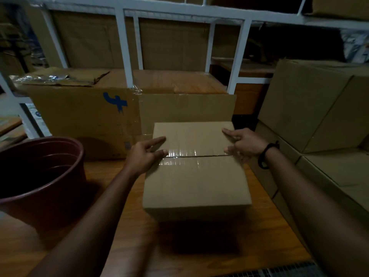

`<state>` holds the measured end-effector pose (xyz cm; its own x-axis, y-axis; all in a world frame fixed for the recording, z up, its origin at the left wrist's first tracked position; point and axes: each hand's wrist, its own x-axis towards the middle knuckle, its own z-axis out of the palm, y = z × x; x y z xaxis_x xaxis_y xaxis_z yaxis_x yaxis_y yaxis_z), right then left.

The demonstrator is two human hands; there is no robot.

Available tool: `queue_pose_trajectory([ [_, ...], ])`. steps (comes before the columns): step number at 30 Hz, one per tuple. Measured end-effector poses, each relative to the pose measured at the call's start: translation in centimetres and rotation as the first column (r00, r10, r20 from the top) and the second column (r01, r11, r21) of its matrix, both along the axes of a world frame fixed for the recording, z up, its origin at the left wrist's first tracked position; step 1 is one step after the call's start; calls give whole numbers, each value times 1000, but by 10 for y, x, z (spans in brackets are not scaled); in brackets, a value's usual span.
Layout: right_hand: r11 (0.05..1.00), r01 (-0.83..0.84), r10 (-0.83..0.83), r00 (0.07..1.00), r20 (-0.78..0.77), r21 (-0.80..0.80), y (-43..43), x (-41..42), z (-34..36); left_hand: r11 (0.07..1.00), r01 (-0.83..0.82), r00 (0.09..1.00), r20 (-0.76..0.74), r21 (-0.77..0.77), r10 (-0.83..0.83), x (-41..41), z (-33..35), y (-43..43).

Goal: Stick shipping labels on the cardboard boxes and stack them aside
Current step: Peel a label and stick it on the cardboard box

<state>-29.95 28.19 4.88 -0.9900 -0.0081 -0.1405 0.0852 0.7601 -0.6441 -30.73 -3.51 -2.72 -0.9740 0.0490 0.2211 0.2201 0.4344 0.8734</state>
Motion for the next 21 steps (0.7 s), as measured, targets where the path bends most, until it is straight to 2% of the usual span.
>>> queue_pose_trajectory([
  [6, 1000, 31, -31, 998, 63, 2, 0, -26, -21, 996, 27, 981, 187, 87, -43, -14, -6, 5],
  [9, 997, 53, -50, 998, 47, -63, 3, -35, -36, 971, 77, 958, 254, 227, -136, -14, -6, 6],
  [12, 999, -1, -1, 999, -46, -43, 6, -37, -53, 955, 71, 959, 242, 289, -145, -7, -15, 4],
  [17, 991, -90, 78, 990, -117, -98, 15, -15, -76, 902, 12, 956, 258, 431, -137, 18, -43, -1],
  [21, 973, -164, 153, 985, -79, -161, 21, 22, -88, 868, 35, 929, 303, 496, -211, 29, -70, -4],
])
